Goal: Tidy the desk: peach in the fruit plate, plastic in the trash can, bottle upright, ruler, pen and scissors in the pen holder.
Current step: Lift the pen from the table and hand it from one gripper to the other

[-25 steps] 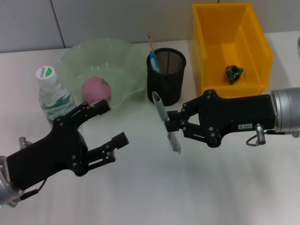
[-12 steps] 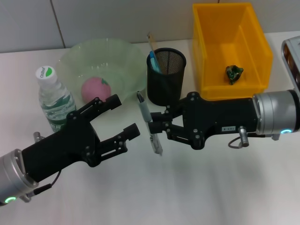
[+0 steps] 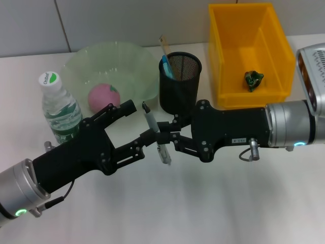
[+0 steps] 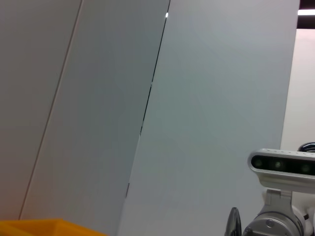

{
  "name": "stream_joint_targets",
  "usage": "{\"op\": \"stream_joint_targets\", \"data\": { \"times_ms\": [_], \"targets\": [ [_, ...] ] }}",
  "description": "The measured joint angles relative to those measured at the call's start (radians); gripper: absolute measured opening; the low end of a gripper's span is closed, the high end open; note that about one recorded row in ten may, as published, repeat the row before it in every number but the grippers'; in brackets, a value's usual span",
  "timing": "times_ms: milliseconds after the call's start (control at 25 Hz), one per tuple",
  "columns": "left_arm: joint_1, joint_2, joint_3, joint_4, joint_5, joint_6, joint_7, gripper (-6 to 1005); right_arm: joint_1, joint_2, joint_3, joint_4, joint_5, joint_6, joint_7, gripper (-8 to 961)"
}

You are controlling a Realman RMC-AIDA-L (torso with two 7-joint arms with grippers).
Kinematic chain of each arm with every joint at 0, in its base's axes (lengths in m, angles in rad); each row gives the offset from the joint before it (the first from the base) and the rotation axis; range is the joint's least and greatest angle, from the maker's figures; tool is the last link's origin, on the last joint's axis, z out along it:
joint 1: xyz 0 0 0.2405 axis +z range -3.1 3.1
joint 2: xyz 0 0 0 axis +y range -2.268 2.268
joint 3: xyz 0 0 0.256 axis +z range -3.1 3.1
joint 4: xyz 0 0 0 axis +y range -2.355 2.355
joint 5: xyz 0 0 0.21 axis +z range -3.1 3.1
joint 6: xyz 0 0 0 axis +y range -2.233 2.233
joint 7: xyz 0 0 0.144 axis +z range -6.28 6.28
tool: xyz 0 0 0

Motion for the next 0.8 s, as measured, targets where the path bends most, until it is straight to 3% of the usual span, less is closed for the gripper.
{"op": "stream_joint_targets", "data": {
  "times_ms": [600,800],
  "targets": [
    [-0.008,0.000,0.000,-0.016,-0.001,-0.031,0.026,749,0.047,0.000,-0.004,0.060,0.000,0.045,-0.035,116],
    [-0.012,0.000,0.002,-0.016,0.000,-0.045,0.028,640,0.048,0.001,-0.004,0.060,0.000,0.054,-0.032,116]
  ]
}}
